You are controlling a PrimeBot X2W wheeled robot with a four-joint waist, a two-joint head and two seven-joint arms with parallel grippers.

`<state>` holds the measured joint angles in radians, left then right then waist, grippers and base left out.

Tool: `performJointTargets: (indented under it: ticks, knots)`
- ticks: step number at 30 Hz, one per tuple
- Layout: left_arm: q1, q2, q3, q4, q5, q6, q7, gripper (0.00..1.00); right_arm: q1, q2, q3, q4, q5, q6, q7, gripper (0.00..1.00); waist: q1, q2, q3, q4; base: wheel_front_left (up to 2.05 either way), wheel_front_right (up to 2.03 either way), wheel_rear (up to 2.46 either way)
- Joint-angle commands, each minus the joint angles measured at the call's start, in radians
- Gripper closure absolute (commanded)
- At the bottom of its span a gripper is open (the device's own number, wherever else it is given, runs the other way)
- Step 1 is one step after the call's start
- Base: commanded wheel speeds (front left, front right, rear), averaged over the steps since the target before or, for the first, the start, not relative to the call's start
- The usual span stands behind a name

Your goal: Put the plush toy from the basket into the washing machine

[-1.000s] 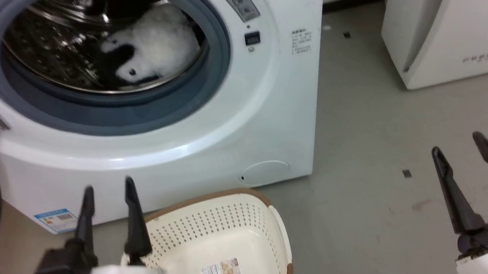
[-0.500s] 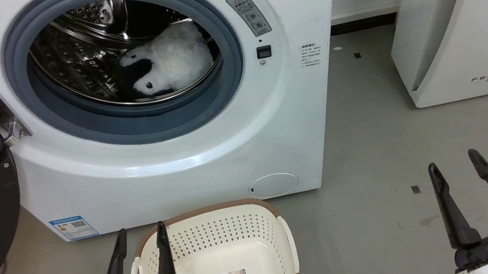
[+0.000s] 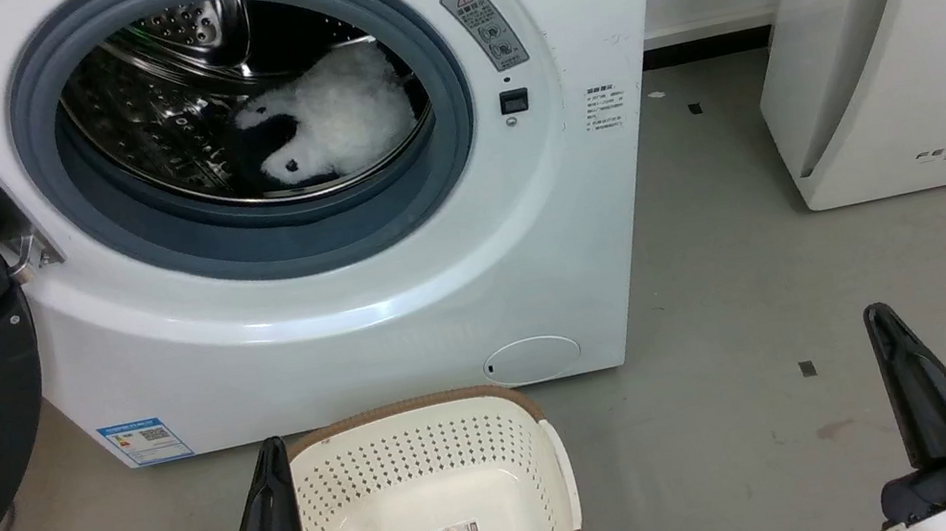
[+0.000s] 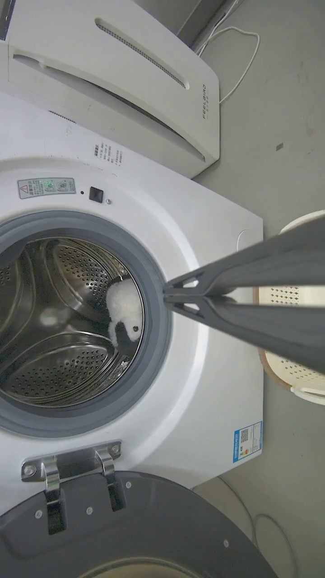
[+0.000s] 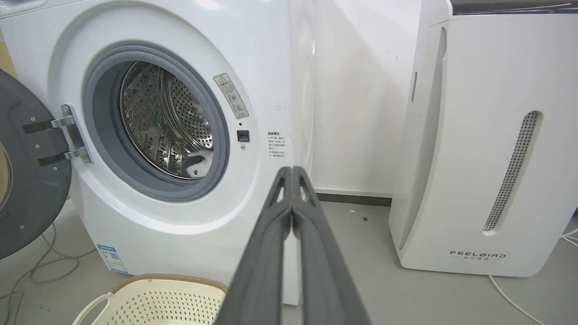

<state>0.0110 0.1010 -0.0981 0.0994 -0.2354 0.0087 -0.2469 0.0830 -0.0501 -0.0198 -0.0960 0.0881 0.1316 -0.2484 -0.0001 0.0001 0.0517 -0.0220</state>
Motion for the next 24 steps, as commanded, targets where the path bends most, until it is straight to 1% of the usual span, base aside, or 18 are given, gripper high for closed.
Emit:
performJointTargets:
  ticks: [1,24]
  knots:
    - [-0.001,-0.002,0.004,-0.004,0.011,0.000,0.005,1.00,-0.004,0.000,0.001,0.005,-0.005,0.000,0.005,1.00,0.0001,-0.0001,-0.001,0.000,0.00,0.00,0.00]
    - [-0.003,-0.012,0.022,-0.023,0.055,-0.002,0.052,1.00,-0.020,0.000,0.005,0.023,-0.021,0.000,0.052,1.00,0.0001,-0.0001,-0.011,0.004,0.00,0.00,0.00]
